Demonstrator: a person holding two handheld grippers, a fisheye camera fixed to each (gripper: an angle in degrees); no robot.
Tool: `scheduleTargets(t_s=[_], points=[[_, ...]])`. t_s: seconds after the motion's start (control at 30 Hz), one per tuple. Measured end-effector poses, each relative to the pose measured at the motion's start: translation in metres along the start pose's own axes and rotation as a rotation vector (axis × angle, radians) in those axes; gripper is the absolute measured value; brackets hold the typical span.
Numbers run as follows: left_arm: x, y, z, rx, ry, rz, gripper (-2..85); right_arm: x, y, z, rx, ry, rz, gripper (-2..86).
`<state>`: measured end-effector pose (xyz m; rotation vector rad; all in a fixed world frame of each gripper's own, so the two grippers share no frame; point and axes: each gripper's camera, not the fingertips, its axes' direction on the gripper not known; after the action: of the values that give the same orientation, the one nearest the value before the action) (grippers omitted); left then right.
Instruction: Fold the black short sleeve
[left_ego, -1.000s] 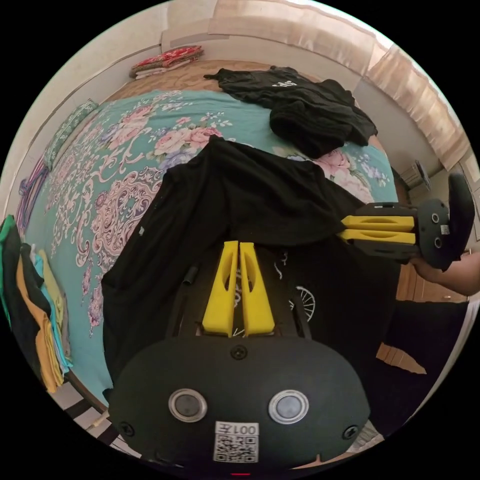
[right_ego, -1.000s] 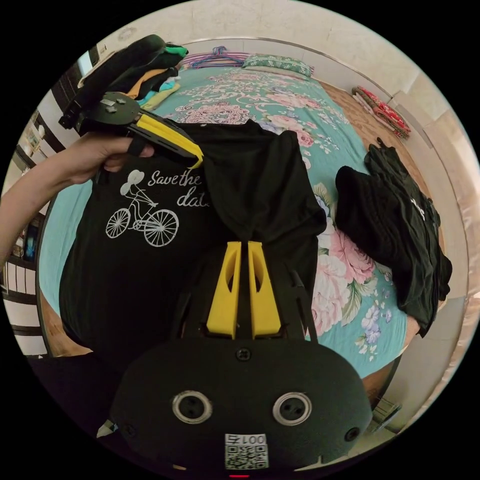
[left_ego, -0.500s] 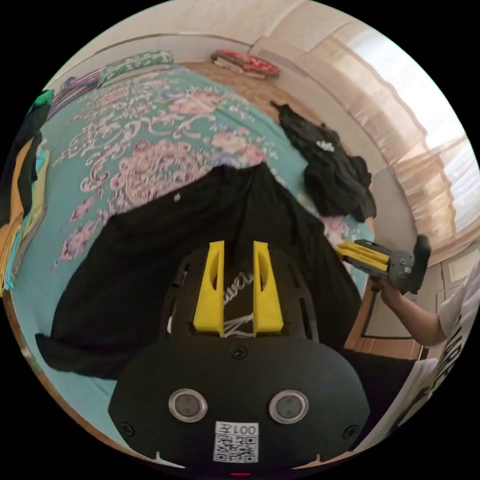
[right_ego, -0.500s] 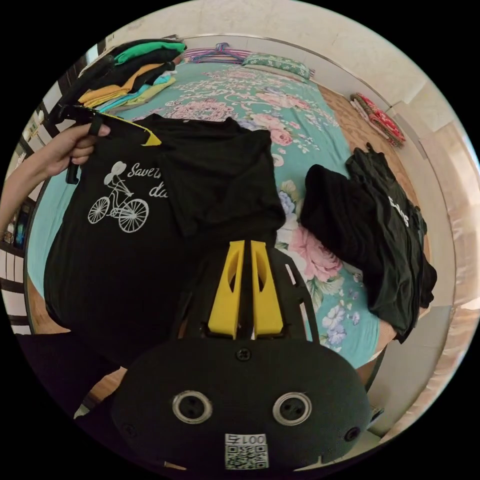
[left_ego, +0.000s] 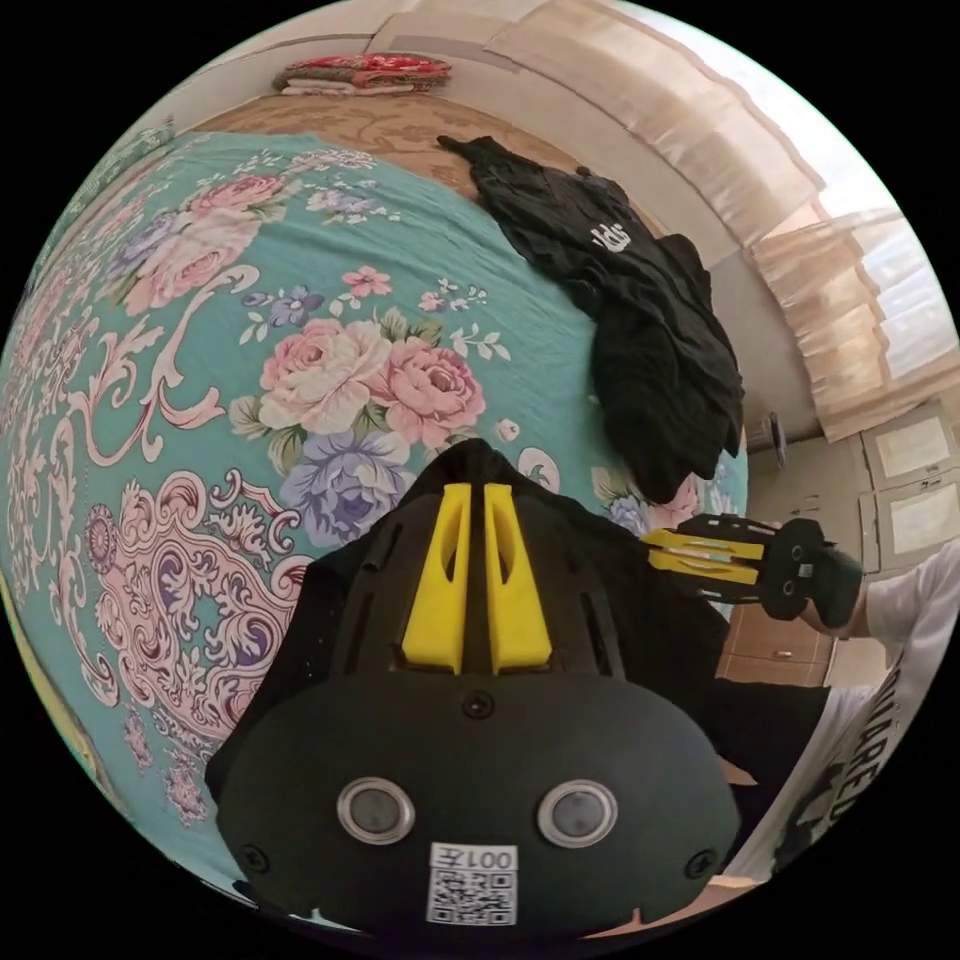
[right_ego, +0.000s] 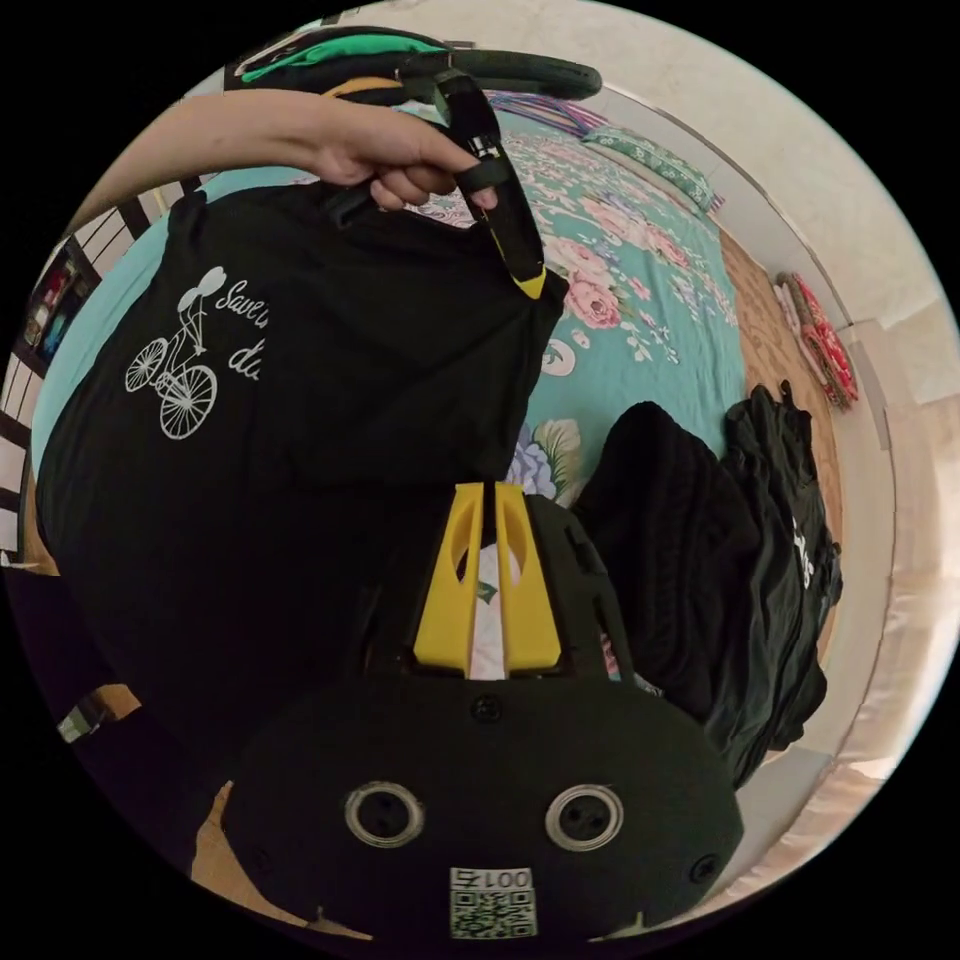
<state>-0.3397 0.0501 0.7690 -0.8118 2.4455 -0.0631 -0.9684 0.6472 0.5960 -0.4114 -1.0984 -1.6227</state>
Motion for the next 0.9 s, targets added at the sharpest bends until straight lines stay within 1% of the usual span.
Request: scheduleTargets(t_s=[0.1, 0.27, 0.43, 0.53, 0.73, 0.8, 0.9], points=[[-0.018, -0.002, -0.006, 0.018, 0.052, -0.037, -1.1, 0.014, 0.004, -0.001, 0.032, -0.017, 0.004, 1.6], [-0.054, -0.006, -0.008, 0.067, 0.191, -0.105, -1.0, 0.041, 0.014, -0.006, 0.090, -0.044, 0.032, 0.9], [-0.069, -0.016, -0.004, 0.084, 0.187, -0.129, -0.7, 0.052, 0.010, -0.001, 0.083, -0.019, 0.051, 0.7], [-0.075, -0.025, -0.004, 0.090, 0.205, -0.121, -0.1, 0.065, 0.004, 0.003, 0.077, -0.047, 0.095, 0.7], [-0.085, -0.043, -0.010, 0.069, 0.229, -0.086, 5.3, 0.085, -0.009, 0.001, 0.068, -0.058, 0.090, 0.6], [-0.088, -0.050, -0.011, 0.033, 0.225, -0.072, 5.4, 0.091, -0.013, 0.000, 0.059, -0.056, 0.083, 0.5], [-0.095, -0.059, -0.018, 0.008, 0.168, -0.087, 2.2, 0.102, -0.021, 0.002, 0.020, -0.035, 0.082, 0.3]])
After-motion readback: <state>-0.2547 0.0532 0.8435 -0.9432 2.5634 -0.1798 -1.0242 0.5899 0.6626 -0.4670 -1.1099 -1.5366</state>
